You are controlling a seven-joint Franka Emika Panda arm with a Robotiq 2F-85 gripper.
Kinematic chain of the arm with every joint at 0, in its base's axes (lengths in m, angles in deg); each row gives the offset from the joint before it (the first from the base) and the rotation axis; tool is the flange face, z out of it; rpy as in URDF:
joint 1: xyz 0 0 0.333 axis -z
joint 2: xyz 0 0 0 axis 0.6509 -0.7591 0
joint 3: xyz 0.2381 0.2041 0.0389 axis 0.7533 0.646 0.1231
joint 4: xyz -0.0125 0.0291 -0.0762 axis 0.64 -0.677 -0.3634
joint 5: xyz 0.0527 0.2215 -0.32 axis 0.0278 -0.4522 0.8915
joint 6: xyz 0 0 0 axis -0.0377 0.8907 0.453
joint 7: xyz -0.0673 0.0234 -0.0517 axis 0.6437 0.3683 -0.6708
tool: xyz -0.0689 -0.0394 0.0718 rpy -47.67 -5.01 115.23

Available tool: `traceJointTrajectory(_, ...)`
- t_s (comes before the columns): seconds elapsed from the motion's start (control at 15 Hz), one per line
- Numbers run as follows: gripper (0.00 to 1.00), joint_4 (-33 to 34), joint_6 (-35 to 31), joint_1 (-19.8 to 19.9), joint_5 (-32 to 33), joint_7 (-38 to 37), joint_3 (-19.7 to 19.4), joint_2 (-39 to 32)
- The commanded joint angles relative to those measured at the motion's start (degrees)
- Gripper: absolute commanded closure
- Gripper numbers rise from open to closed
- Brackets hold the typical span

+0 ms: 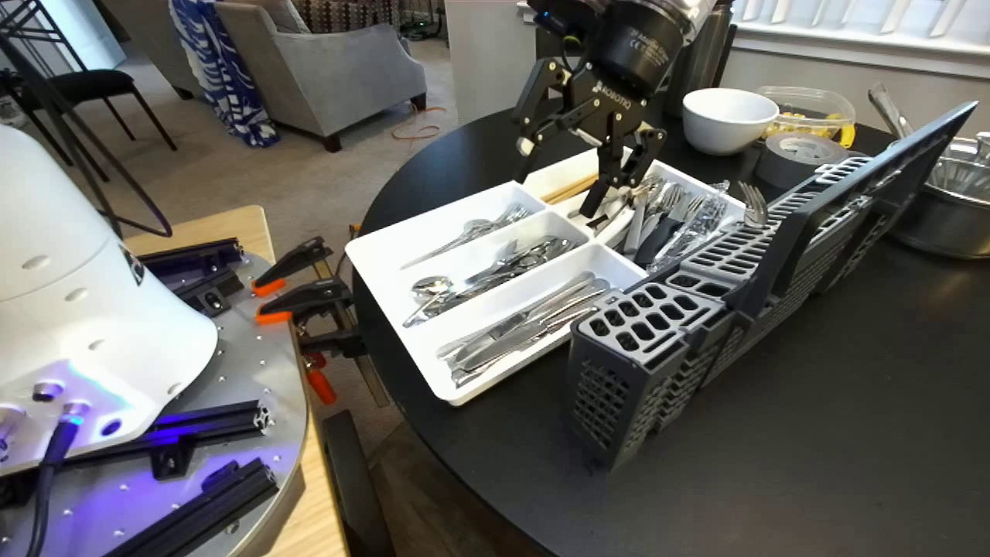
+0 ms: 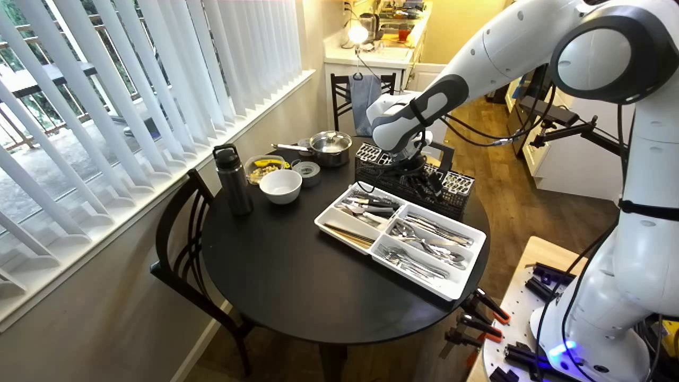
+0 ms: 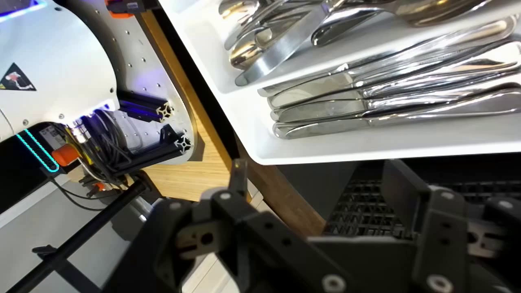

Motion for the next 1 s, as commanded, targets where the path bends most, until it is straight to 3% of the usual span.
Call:
traceJointTrajectory(0.0, 0.00, -1.8, -2.5, -0.2, -0.3, 3.7, -0.1, 2.2)
traceJointTrajectory(0.33, 0.00, -6.0, -11.9, -0.1, -0.1, 7.5, -0.2, 6.0)
traceJointTrajectory(0.47, 0.00, -7.6, -17.6, 1.0, -3.9, 6.4, -0.6, 7.4)
traceJointTrajectory(0.8, 0.00, -11.2, -21.4, 1.9, -12.6, 0.8, -2.4, 9.3)
traceJointTrajectory(0.93, 0.00, -13.0, -23.2, 1.9, -12.8, 1.2, -3.1, 10.5)
